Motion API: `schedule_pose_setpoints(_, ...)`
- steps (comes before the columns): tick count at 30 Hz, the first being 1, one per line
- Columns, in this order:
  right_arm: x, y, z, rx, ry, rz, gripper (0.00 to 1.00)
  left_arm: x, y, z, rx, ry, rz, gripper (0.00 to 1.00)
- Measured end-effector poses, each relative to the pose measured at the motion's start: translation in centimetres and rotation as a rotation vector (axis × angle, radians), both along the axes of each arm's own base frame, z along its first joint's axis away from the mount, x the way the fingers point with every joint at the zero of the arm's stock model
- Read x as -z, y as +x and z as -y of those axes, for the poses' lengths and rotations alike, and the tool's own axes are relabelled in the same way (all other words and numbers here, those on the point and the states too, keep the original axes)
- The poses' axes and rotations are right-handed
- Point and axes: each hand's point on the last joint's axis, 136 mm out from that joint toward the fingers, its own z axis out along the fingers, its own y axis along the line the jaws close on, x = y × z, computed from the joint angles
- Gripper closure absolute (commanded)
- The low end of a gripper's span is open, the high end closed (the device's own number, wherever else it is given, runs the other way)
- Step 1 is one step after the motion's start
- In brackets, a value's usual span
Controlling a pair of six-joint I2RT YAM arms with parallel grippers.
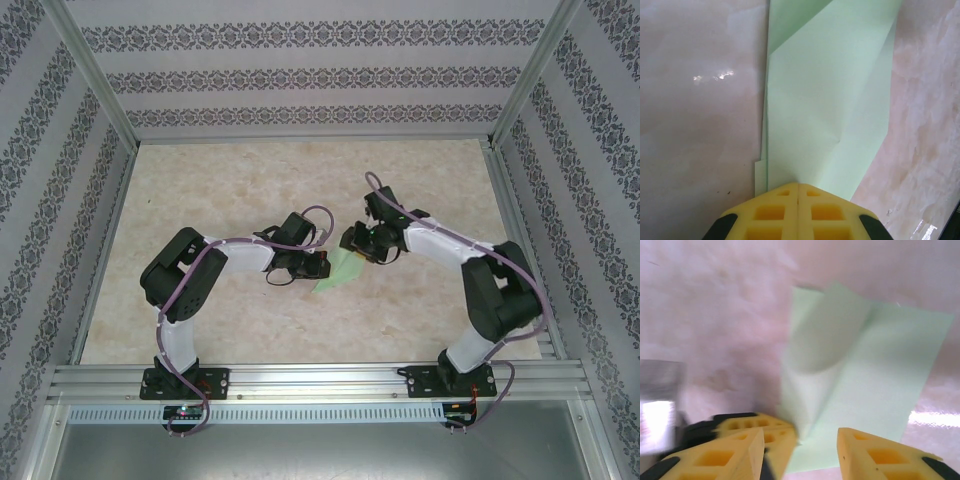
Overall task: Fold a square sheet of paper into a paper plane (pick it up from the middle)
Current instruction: Fourth fold the wing at the center of the table.
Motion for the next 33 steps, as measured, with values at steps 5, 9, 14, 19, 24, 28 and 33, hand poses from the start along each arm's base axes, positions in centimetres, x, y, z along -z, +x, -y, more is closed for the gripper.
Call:
schedule_pose_setpoints(5,-0.8,0.2,-1.3,-0.064,0.084,0.063,0.93,0.0,0.0,0.0,0.000,0.002,-0.003,1.00)
schedule_pose_setpoints(9,1.7,-0.5,-1.9,-0.098,0.095,0.008,1.00,0.0,0.0,0.0,0.000,0.008,-0.010,1.00)
schedule_pose_setpoints(14,3.9,-1.3,-3.0,-0.140,0.099,-0.044,1.00,0.0,0.0,0.0,0.000,0.012,-0.015,1.00)
schedule_pose_setpoints(19,5.2,-1.8,-3.5,-0.166,0.101,-0.074,1.00,0.0,0.0,0.0,0.000,0.014,-0.017,1.00)
schedule_pose_setpoints(24,6.6,-2.0,-3.5,-0.172,0.093,-0.100,1.00,0.0,0.0,0.0,-0.001,0.016,-0.021,1.00)
schedule_pose_setpoints(28,6.7,-1.8,-3.3,-0.183,0.093,-0.090,1.00,0.1,0.0,0.0,-0.001,0.018,-0.022,1.00)
schedule_pose_setpoints(33,6.7,-1.2,-2.9,-0.206,0.117,-0.082,1.00,0.1,0.0,-0.1,-0.001,0.020,-0.024,1.00)
